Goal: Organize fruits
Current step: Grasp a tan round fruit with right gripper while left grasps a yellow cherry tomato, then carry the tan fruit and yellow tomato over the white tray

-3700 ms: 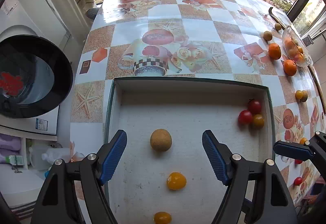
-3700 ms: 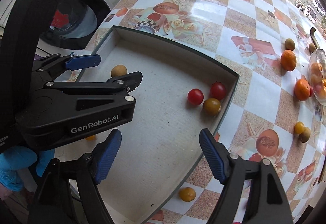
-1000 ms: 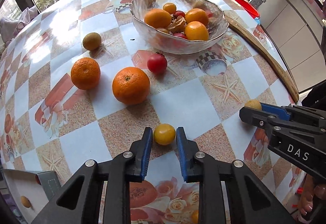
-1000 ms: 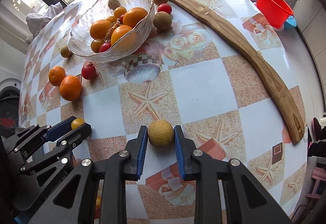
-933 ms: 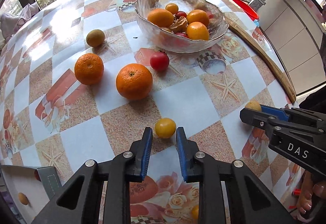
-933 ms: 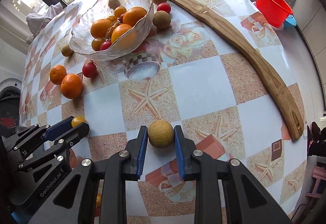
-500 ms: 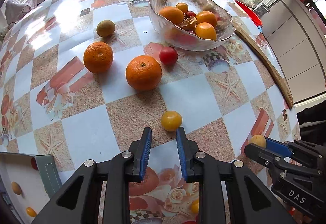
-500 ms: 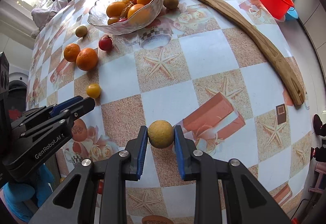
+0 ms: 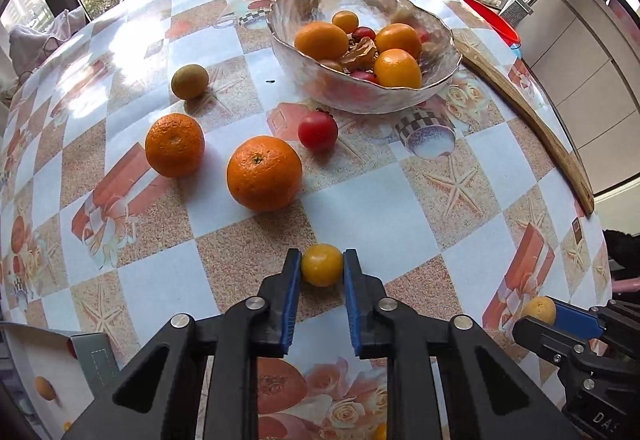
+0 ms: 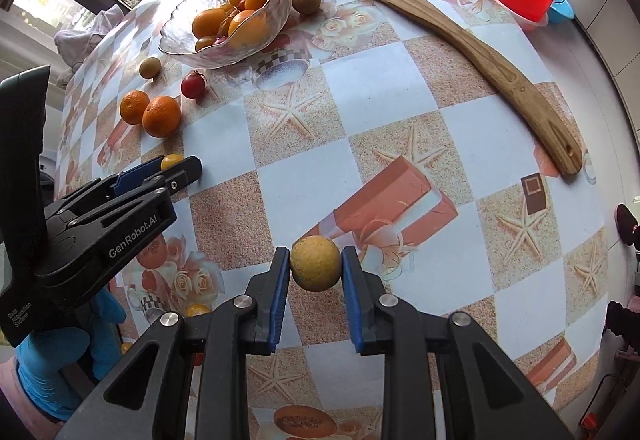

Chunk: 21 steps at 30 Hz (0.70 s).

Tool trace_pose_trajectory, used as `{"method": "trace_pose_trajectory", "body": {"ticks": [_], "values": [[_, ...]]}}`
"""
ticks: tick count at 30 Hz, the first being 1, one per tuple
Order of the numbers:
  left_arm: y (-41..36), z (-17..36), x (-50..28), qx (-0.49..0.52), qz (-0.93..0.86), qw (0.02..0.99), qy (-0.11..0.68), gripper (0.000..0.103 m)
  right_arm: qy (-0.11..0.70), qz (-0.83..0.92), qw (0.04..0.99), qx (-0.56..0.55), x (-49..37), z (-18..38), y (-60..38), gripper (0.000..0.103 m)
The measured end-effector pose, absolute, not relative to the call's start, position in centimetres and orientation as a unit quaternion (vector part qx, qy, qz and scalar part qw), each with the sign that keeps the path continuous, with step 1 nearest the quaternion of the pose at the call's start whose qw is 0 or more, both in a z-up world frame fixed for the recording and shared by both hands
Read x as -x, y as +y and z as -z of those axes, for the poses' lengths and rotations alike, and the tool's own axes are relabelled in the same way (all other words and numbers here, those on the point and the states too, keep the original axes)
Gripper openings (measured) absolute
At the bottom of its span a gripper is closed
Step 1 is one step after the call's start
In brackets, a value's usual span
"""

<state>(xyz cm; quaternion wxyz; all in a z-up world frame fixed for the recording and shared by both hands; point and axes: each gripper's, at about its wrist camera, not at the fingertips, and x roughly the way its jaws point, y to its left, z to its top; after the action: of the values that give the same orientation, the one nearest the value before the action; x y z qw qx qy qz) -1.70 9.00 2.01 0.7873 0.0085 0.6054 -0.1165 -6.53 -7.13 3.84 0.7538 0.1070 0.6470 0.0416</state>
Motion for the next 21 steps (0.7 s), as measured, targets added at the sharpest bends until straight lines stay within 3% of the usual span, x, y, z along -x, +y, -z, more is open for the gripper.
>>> {"method": "trace_pose_trajectory", "body": {"ticks": [21], "values": [[18.2,-8.3,9.8,0.078,0.101,0.799,0.587,0.022,0.652,-0.098,0.748,-0.074,8.7,-6.1,-0.4,0.028]]}}
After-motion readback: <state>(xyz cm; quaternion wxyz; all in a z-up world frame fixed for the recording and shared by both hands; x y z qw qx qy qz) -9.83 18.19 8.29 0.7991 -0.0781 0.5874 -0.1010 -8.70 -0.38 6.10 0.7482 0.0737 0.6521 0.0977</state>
